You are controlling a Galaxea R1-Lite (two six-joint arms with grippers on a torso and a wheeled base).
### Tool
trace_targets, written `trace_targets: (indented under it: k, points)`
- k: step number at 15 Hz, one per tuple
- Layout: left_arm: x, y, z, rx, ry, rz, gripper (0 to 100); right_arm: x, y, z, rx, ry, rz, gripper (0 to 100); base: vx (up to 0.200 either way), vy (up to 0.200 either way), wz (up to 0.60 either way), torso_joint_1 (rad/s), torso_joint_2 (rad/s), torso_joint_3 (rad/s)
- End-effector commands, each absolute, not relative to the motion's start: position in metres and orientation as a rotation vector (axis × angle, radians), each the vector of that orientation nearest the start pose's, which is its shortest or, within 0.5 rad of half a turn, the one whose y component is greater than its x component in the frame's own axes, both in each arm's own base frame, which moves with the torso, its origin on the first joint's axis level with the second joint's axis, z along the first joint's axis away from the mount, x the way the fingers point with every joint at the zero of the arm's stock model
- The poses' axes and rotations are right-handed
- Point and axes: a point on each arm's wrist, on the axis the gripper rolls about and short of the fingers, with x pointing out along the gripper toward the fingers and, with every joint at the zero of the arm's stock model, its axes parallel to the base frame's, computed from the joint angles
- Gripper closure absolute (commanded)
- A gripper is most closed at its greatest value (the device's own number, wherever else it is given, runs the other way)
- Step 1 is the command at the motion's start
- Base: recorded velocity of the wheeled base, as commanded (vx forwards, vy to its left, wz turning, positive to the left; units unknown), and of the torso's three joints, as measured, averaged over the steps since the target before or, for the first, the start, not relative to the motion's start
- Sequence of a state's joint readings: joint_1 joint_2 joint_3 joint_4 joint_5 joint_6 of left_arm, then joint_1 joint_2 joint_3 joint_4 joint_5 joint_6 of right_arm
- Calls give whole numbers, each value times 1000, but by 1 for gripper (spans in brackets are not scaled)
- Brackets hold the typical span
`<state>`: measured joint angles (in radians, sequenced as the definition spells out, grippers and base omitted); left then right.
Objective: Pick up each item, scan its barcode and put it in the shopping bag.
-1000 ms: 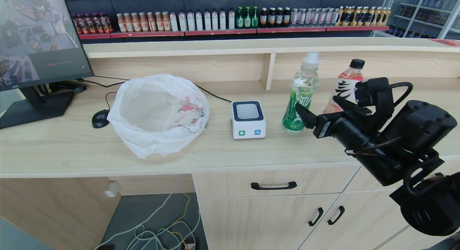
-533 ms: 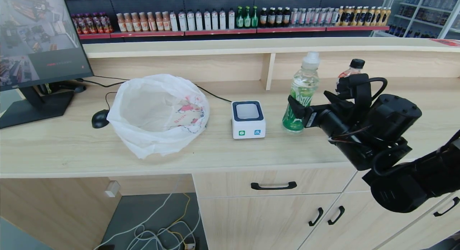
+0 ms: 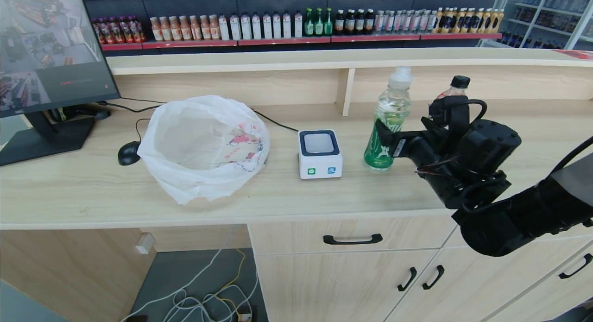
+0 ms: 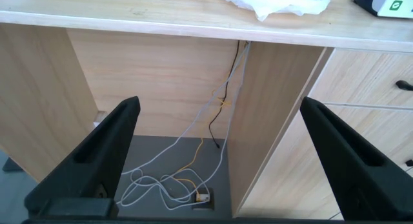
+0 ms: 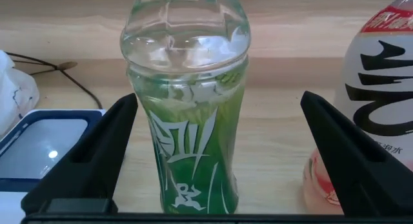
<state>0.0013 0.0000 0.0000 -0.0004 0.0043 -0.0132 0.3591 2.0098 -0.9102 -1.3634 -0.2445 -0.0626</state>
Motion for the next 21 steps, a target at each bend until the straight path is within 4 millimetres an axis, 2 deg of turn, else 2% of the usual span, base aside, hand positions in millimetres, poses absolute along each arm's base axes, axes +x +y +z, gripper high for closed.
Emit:
trace_targets:
  k: [1,4,7,13,21]
  points:
    - [-23,0,76,-14,-2,6,0,353,129,174,14,-251,111,0,0,0,0,0,0,0]
    - [-23,0,75,-14,0,6,0,362,142,171,19,-258,126,0,0,0,0,0,0,0]
    - [-23,0,76,-14,-2,6,0,374,144,174,-29,-292,113,0,0,0,0,0,0,0]
    - [-23,0,75,-14,0,6,0,388,139,164,-24,-281,97,0,0,0,0,0,0,0]
    - [-23,0,76,-14,-2,6,0,404,138,165,-14,-308,73,0,0,0,0,0,0,0]
